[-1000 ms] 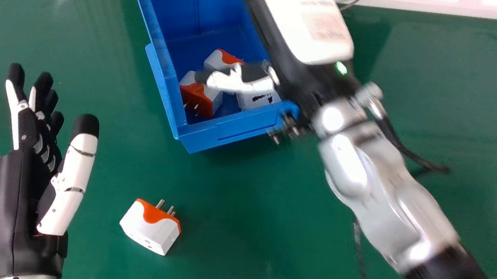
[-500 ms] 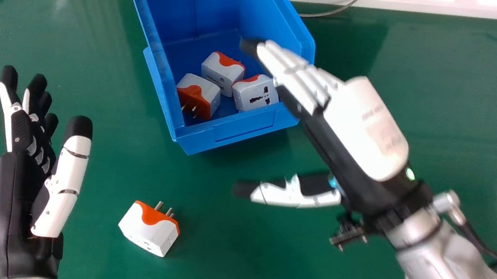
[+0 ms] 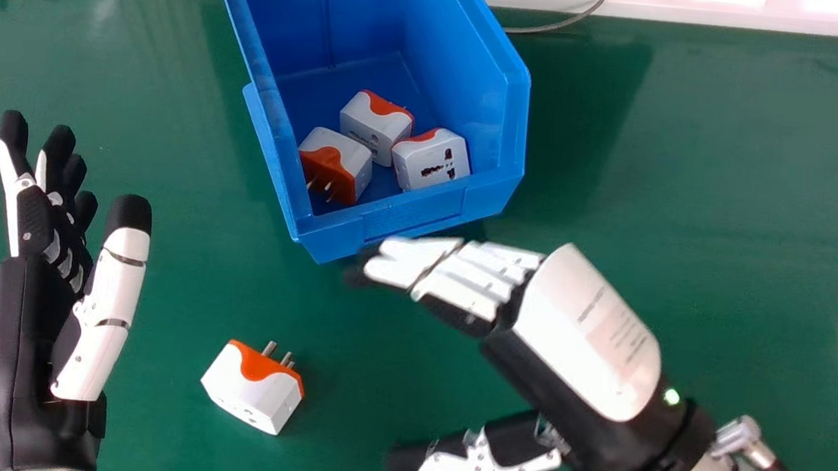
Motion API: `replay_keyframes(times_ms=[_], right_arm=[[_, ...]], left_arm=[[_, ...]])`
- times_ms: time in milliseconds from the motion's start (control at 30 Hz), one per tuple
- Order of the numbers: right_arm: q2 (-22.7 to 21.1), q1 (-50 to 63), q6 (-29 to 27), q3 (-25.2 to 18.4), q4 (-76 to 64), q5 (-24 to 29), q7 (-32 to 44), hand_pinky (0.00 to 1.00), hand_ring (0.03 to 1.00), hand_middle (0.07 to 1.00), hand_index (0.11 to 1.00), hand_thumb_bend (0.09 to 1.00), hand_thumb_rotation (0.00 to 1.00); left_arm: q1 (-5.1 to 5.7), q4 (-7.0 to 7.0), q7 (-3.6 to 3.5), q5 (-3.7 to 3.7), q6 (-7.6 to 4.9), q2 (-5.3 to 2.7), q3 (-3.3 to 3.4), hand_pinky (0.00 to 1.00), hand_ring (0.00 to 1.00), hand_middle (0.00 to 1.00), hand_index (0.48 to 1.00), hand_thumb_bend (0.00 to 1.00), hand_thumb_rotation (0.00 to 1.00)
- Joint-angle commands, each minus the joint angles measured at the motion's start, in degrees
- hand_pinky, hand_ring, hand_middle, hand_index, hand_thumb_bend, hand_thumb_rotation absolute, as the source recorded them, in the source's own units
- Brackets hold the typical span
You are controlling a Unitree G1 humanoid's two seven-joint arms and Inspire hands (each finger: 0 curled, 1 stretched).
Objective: Pick all objects and put in blue box
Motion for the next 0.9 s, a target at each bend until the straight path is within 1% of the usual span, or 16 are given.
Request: replay_keyframes(times_ms=[0, 33, 67, 100, 167, 200, 233, 300, 400, 433, 500, 567, 633, 700, 767, 867], right_arm=[[-0.06, -1.19, -1.7, 0.92, 0.1, 0.41, 1.59, 0.6, 0.756, 0.815, 0.796, 0.528, 0.3], [0.1, -1.53, -1.88, 1.31, 0.24, 0.49, 2.44, 0.61, 0.767, 0.825, 0.804, 0.527, 0.29], [0.44, -2.0, -1.9, 1.83, 0.34, 0.49, 3.41, 0.62, 0.774, 0.833, 0.807, 0.54, 0.26], [0.89, -2.47, -1.72, 2.31, 0.34, 0.54, 4.42, 0.63, 0.786, 0.842, 0.812, 0.558, 0.23], [1.77, -3.39, -1.17, 3.16, 0.22, 0.46, 6.11, 0.66, 0.799, 0.848, 0.816, 0.612, 0.18], [2.02, -3.67, -0.95, 3.35, 0.09, 0.41, 6.82, 0.67, 0.805, 0.853, 0.822, 0.61, 0.17], [2.9, -4.48, -0.88, 3.92, 0.6, 0.07, 7.19, 0.67, 0.808, 0.856, 0.825, 0.609, 0.17], [4.49, -6.35, -0.79, 5.2, 1.86, -0.97, 7.75, 0.66, 0.802, 0.853, 0.817, 0.569, 0.23], [6.36, -8.93, -0.88, 6.83, 3.67, -2.97, 7.59, 0.64, 0.808, 0.862, 0.829, 0.542, 0.28], [6.89, -9.8, -0.87, 7.36, 4.3, -3.47, 7.7, 0.63, 0.802, 0.859, 0.825, 0.528, 0.31], [7.84, -11.19, -0.75, 8.21, 5.48, -4.13, 7.73, 0.64, 0.814, 0.871, 0.837, 0.505, 0.34], [9.18, -12.56, -0.44, 9.07, 7.08, -5.2, 7.14, 0.63, 0.814, 0.872, 0.839, 0.509, 0.34], [10.44, -14.06, 0.4, 10.02, 8.59, -6.8, 6.6, 0.64, 0.824, 0.877, 0.848, 0.495, 0.35], [11.65, -15.32, 1.32, 10.81, 9.93, -8.12, 5.85, 0.65, 0.839, 0.889, 0.861, 0.49, 0.37], [12.83, -16.53, 2.27, 11.51, 11.2, -9.24, 4.83, 0.64, 0.84, 0.892, 0.861, 0.51, 0.35], [14.27, -18.75, 3.67, 12.75, 13.22, -10.82, 4.03, 0.66, 0.856, 0.906, 0.866, 0.517, 0.34]], left_arm=[[0.37, -0.67, 0.33, 0.31, -1.37, -0.09, 0.31, 1.0, 1.0, 1.0, 0.991, 0.39, 0.6], [0.46, -0.7, 0.57, 0.82, -1.43, -0.11, 0.37, 1.0, 1.0, 0.99, 0.99, 0.39, 0.61], [0.64, -1.03, 0.83, 1.17, -1.07, -0.19, 0.39, 1.0, 1.0, 0.99, 0.988, 0.4, 0.62], [0.85, -1.5, 1.07, 1.31, -0.59, -0.32, 0.35, 1.0, 1.0, 0.99, 0.989, 0.39, 0.62], [1.17, -2.12, 1.28, 1.32, -0.23, -0.51, 0.23, 1.0, 1.0, 0.99, 0.993, 0.39, 0.62], [1.27, -2.27, 1.31, 1.33, -0.22, -0.59, 0.21, 1.0, 1.0, 1.0, 0.995, 0.38, 0.62], [1.39, -2.42, 1.43, 1.55, -0.3, -0.68, 0.22, 1.0, 1.0, 1.0, 0.996, 0.38, 0.62], [1.59, -2.53, 1.71, 1.97, -0.54, -0.71, 0.29, 1.0, 1.0, 1.0, 0.999, 0.39, 0.63], [1.98, -3.02, 2.05, 2.43, -0.53, -0.7, 0.26, 1.0, 1.0, 1.0, 1.0, 0.39, 0.65], [2.08, -3.12, 2.33, 3.02, -0.52, -0.73, 0.35, 1.0, 1.0, 1.0, 1.0, 0.39, 0.66], [2.17, -3.17, 2.68, 3.73, -0.68, -0.84, 0.47, 1.0, 1.0, 1.0, 0.998, 0.39, 0.69], [2.09, -2.99, 2.85, 3.72, -1.11, -0.87, 0.55, 1.0, 1.0, 1.0, 0.994, 0.39, 0.69], [2.04, -2.96, 2.81, 3.38, -1.03, -0.79, 0.65, 1.0, 1.0, 0.99, 0.989, 0.4, 0.69], [2.04, -3.07, 2.63, 3.06, -0.77, -0.68, 0.75, 1.0, 1.0, 0.99, 0.986, 0.4, 0.68], [2.09, -3.28, 2.29, 2.48, -0.55, -0.6, 0.7, 1.0, 1.0, 0.99, 0.989, 0.4, 0.67], [2.24, -3.41, 2.37, 2.7, -0.37, -0.64, 0.77, 1.0, 1.0, 0.99, 0.988, 0.42, 0.67]])
